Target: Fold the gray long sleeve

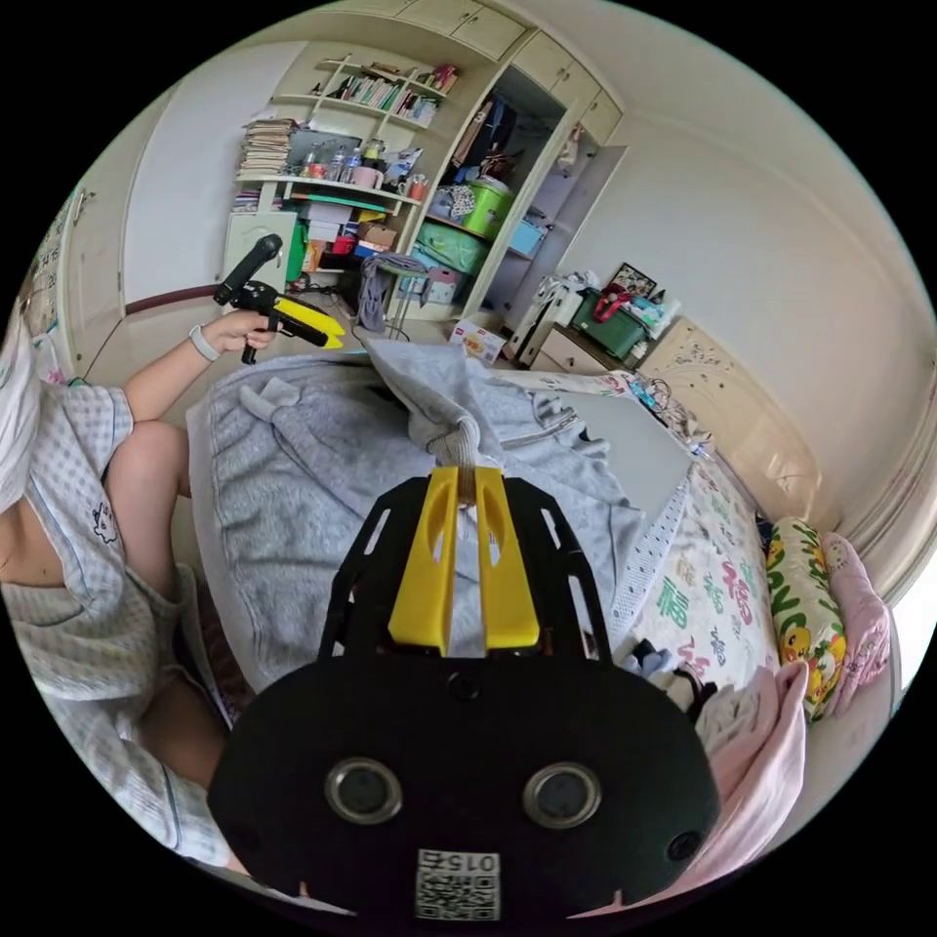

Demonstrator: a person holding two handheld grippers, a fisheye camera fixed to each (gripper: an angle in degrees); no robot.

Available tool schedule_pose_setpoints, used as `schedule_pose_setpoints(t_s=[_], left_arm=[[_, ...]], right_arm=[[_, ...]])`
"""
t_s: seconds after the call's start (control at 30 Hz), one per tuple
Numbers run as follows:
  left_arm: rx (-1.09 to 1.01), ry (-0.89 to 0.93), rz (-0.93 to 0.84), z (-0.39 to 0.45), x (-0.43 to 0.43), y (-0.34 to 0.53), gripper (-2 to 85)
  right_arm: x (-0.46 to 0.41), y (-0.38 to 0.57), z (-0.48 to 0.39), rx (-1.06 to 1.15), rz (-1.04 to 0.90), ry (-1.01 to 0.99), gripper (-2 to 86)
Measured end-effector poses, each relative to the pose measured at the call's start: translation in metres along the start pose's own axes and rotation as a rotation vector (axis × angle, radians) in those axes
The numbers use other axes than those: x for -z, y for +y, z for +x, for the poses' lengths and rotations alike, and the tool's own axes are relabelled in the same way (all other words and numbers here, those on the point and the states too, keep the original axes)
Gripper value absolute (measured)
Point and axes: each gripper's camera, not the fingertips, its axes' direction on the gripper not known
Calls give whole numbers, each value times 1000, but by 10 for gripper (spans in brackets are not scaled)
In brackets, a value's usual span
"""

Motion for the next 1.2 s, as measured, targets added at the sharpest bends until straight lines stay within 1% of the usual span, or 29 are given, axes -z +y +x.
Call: schedule_pose_setpoints(t_s=[0.07,0.17,0.27,0.3,0.37,0.43,0.5,0.57,0.6,0.63,0.7,0.73,0.83,0.87,0.93,0.97,1.07,1.1,1.13,1.17,1.2], left_arm=[[-35,-19,-8,2,-7,4,115],[-56,-87,-11,-2,-18,3,117],[-98,-71,-44,-3,-34,-14,126],[-144,-65,-65,4,-44,-22,131],[-213,-132,-81,17,-62,-32,134],[-270,-259,-76,23,-90,-46,124],[-291,-255,-105,16,-117,-55,117],[-327,-222,-207,8,-150,-59,109],[-342,-197,-219,2,-158,-59,92],[-333,-191,-207,-7,-155,-59,64],[-317,-302,-187,-21,-148,-56,38],[-323,-320,-136,-31,-136,-48,32],[-240,-292,-45,-69,-112,-29,23],[-232,-279,-41,-74,-111,-25,22],[-236,-257,-93,-88,-130,-9,20],[-241,-263,-108,-89,-136,-5,20],[-217,-281,-108,-102,-154,12,19],[-187,-275,-90,-110,-155,16,19],[-180,-271,-89,-117,-158,19,18],[-174,-270,-83,-121,-158,20,18],[-146,-260,-70,-131,-158,23,18]], right_arm=[[11,13,9,-20,-5,-7,38],[19,31,21,-37,-24,-71,38],[24,44,31,-59,-53,-89,39],[27,49,35,-66,-58,-89,39],[31,55,42,-81,-64,-91,39],[36,61,52,-104,-59,-97,39],[35,63,58,-113,-65,-110,39],[30,64,64,-115,-86,-110,40],[25,66,68,-117,-107,-114,40],[21,70,72,-123,-124,-131,40],[18,77,77,-123,-139,-188,40],[19,81,78,-102,-129,-244,40],[19,91,72,15,-87,-358,41],[15,92,73,21,-105,-371,41],[-6,98,83,-3,-219,-441,43],[-8,101,86,-4,-220,-464,44],[7,115,113,-37,-91,-536,52],[17,120,128,-89,-18,-544,64],[26,126,144,-172,59,-514,73],[29,129,152,-221,89,-484,76],[31,134,166,-315,119,-409,83]])
